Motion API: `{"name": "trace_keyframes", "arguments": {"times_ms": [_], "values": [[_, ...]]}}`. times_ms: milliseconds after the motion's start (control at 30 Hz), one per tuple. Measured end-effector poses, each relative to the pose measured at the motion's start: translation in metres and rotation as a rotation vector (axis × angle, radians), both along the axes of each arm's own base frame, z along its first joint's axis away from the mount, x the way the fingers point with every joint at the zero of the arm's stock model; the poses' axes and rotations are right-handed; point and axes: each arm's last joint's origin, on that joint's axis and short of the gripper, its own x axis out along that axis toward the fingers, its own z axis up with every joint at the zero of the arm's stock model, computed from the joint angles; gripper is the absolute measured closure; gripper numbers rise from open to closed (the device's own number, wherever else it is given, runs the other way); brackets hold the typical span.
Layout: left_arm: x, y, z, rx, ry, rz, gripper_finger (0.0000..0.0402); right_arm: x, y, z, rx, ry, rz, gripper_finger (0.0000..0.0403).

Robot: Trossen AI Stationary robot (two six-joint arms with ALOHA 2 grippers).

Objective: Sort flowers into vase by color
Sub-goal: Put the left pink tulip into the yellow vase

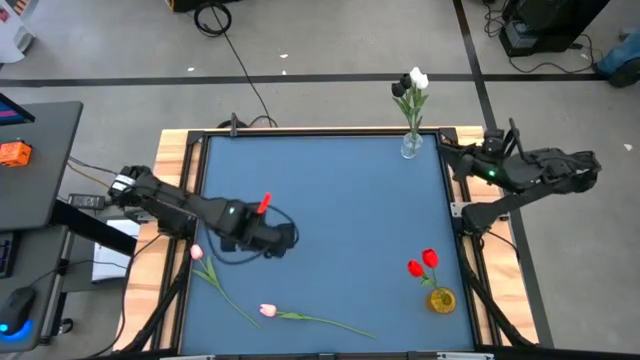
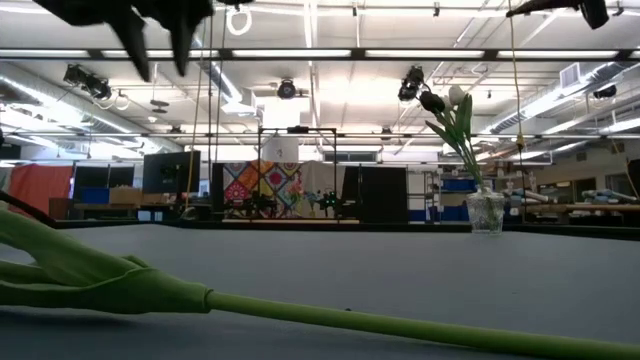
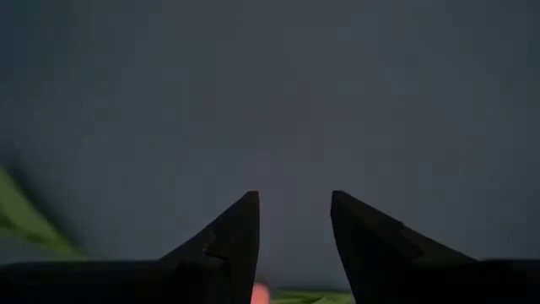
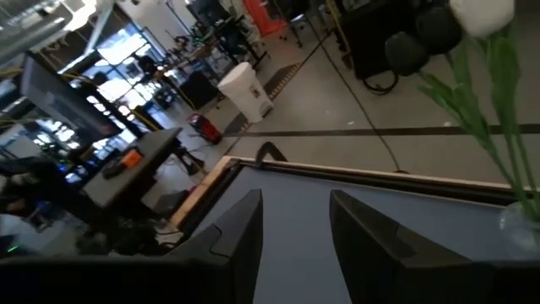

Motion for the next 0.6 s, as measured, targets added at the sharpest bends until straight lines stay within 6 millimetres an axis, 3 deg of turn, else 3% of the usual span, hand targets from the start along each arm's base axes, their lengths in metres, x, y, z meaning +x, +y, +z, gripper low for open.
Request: {"name": "trace_keyframes", "arguments": {"times_ms": [433, 600], "values": [[-0.044, -0.055, -0.003, -0.030, 0.168, 0.067, 0.0249, 0.022, -0.001, -0.004, 0.054, 0.061, 0.032, 0.0257], [-0.053, -0.069, -0.028, -0.102, 0.243, 0.033, 0.0249, 0.033, 0.001, -0.003, 0.078, 0.049, 0.069, 0.0257]]}}
